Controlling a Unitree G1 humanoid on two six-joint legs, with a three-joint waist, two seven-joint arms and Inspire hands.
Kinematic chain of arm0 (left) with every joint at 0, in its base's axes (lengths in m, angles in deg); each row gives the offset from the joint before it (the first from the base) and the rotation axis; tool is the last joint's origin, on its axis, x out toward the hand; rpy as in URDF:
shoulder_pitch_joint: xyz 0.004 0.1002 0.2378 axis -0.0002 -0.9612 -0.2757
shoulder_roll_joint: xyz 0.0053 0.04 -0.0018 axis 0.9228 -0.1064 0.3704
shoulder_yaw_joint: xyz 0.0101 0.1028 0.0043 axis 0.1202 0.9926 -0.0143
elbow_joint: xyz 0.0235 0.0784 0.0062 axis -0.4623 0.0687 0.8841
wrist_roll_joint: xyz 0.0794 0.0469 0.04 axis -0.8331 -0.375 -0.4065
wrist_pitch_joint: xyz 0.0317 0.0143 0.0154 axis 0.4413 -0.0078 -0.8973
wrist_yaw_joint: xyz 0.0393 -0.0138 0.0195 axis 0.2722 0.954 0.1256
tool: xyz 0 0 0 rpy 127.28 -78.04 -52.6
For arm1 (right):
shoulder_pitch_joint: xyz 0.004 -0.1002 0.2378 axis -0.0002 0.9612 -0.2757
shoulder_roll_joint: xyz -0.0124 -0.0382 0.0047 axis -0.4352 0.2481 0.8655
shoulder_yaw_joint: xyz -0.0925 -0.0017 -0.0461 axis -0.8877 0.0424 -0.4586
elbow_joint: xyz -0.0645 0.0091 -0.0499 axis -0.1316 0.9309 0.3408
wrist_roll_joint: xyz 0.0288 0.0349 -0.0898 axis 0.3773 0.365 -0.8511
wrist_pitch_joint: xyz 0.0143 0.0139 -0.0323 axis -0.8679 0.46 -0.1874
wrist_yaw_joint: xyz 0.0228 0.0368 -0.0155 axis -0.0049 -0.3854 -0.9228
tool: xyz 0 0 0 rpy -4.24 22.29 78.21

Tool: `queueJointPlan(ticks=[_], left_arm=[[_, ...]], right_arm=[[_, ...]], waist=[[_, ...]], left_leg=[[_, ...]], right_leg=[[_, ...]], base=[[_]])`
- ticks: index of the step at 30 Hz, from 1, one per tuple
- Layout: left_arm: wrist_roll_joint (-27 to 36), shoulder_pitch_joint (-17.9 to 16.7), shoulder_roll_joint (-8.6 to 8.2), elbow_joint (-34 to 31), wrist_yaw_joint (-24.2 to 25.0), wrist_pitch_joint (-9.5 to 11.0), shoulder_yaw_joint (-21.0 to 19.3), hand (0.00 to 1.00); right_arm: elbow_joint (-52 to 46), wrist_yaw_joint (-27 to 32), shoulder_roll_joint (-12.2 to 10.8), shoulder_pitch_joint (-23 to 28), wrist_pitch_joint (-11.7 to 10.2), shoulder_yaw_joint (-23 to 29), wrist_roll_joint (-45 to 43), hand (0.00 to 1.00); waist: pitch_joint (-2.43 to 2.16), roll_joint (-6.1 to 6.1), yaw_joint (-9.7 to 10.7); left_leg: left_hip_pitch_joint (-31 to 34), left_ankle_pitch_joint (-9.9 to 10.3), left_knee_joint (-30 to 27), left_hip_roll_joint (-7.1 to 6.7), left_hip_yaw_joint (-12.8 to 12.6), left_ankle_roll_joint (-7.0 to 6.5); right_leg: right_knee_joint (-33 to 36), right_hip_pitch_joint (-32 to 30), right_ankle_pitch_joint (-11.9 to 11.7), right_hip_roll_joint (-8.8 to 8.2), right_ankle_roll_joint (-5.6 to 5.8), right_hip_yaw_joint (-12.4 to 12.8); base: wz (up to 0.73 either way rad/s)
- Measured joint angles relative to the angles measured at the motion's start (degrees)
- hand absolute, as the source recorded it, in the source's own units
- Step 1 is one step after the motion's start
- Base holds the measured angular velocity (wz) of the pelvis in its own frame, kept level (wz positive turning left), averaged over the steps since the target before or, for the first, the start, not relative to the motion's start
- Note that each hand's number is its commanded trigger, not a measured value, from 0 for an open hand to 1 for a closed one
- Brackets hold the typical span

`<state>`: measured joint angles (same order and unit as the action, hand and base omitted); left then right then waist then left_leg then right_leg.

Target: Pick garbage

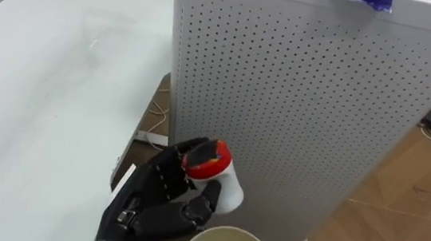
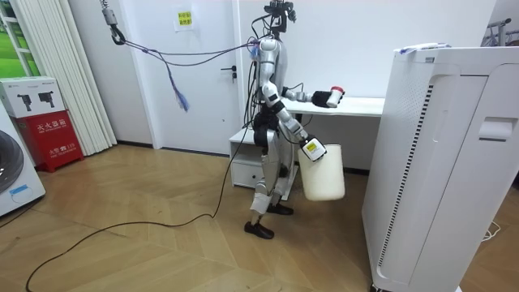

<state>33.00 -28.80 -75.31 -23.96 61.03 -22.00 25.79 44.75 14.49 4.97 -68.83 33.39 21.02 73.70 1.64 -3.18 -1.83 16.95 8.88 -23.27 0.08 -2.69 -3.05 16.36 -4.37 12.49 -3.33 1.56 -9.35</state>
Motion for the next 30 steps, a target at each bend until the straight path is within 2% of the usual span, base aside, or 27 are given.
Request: queueJointPlan(ticks=[4, 6, 15, 16, 17, 18, 23, 30], left_arm=[[-0.1, 1.5, -0.63, 4.8, -0.1, -0.5, 0.4, 1.0], [-0.1, 1.6, -0.67, 5.7, -0.1, -1.2, 0.4, 1.0], [-0.2, 3.9, -1.14, 11.5, -0.1, -1.3, 0.2, 1.0], [-0.2, 4.4, -1.36, 12.8, -0.1, -1.3, 0.4, 0.85], [-0.3, 4.8, -1.62, 14.2, -0.2, -1.3, 0.7, 0.19], [-0.3, 5.0, -1.71, 14.7, -0.2, -1.3, 0.8, 0.0], [-0.1, 6.0, -1.73, 15.7, -0.2, -1.5, 1.4, 0.0], [0.0, 6.7, -1.41, 17.1, 0.0, -1.5, 3.7, 0.0]], right_arm=[[0.5, 0.0, 0.2, -1.3, 0.0, 0.0, 1.4, 1.0], [0.5, 0.0, 0.2, -1.3, 0.0, 0.0, 1.4, 1.0], [0.5, 1.2, 0.5, -2.0, 0.0, 0.1, 1.4, 1.0], [0.5, 1.7, 0.6, -2.3, 0.0, 0.1, 1.4, 1.0], [0.6, 2.4, 0.5, -2.6, 0.0, 0.1, 1.4, 1.0], [0.6, 2.6, 0.5, -2.9, 0.0, 0.1, 1.4, 1.0], [0.6, 4.6, 0.9, -4.6, -0.2, 0.2, 2.2, 1.0], [0.6, 4.8, 1.2, -4.8, -0.2, 0.1, 3.7, 1.0]], waist=[[-0.04, 0.67, -0.1], [-0.06, 0.68, -0.1], [-0.02, 0.74, -0.2], [0.1, 0.91, 0.0], [0.18, 1.01, -0.1], [0.21, 1.01, -0.1], [0.42, 1.18, 0.0], [0.48, 1.25, 0.1]], left_leg=[[2.5, -0.2, -0.6, 0.23, -0.1, 0.06], [3.3, -0.2, -0.8, 0.31, -0.3, 0.06], [6.2, -0.3, -1.4, 0.74, -1.5, -0.03], [6.3, -0.3, -1.4, 0.76, -1.5, -0.06], [6.3, -0.3, -1.2, 0.76, -1.6, -0.06], [6.4, -0.3, -1.1, 0.77, -1.7, -0.11], [9.1, -0.8, -1.7, 0.87, -2.0, -0.31], [9.7, -0.9, -1.6, 0.66, -2.1, -0.41]], right_leg=[[1.4, -3.1, 0.0, 0.11, -0.04, 0.1], [1.6, -4.1, 0.0, 0.15, -0.05, 0.6], [3.5, -7.8, 0.0, 0.1, -0.05, 1.5], [3.6, -7.9, 0.0, 0.1, -0.06, 1.5], [3.8, -8.1, 0.1, 0.05, -0.08, 1.5], [4.1, -8.7, 0.1, 0.0, -0.09, 1.7], [5.6, -11.6, 0.2, -0.28, -0.19, 1.4], [5.7, -12.3, 0.3, -0.58, -0.13, 1.1]], base=[[-0.05], [-0.1], [-0.07], [-0.04], [-0.04], [-0.09], [-0.02], [0.0]])
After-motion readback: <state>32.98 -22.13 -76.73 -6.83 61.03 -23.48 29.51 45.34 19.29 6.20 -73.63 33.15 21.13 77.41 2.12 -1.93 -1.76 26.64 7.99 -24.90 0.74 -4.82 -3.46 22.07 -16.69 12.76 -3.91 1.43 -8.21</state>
